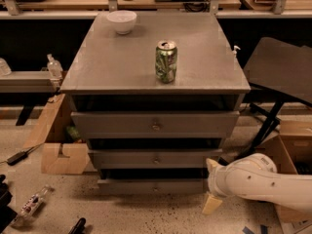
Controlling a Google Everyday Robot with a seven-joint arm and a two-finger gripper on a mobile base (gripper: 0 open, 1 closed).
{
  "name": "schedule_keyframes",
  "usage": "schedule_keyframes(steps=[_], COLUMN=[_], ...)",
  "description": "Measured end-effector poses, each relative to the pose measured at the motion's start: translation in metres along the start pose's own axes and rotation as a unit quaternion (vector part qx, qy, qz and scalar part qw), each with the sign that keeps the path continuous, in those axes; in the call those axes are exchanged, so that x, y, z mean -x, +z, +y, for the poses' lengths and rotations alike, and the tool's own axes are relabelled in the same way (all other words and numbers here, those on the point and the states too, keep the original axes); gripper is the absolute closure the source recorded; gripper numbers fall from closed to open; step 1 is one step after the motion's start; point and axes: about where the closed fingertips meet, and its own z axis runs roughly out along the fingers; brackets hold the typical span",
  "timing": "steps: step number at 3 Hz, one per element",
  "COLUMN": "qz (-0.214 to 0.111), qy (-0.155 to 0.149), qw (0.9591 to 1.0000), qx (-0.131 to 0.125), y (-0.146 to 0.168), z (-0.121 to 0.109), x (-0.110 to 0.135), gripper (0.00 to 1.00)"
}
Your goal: Open bottom drawer
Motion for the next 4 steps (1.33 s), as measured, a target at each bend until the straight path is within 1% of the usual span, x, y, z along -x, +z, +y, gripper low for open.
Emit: schedule_keyframes(steps=[1,2,3,4], qz=[0.016,0.031,0.036,0.037], qy=[-0.044,-0.101,-0.136,-0.137], qw=[0.9989,0.9944,0.9900,0.9898], qx=[0.000,-0.004,-0.007,-0.004], y=[0.044,0.076,0.081,0.084], z=[-0.003,-0.017,-0.019,-0.017], x=[-0.013,-0.022,-0.025,-0.026], gripper=[0.00,0.00,0.00,0.00])
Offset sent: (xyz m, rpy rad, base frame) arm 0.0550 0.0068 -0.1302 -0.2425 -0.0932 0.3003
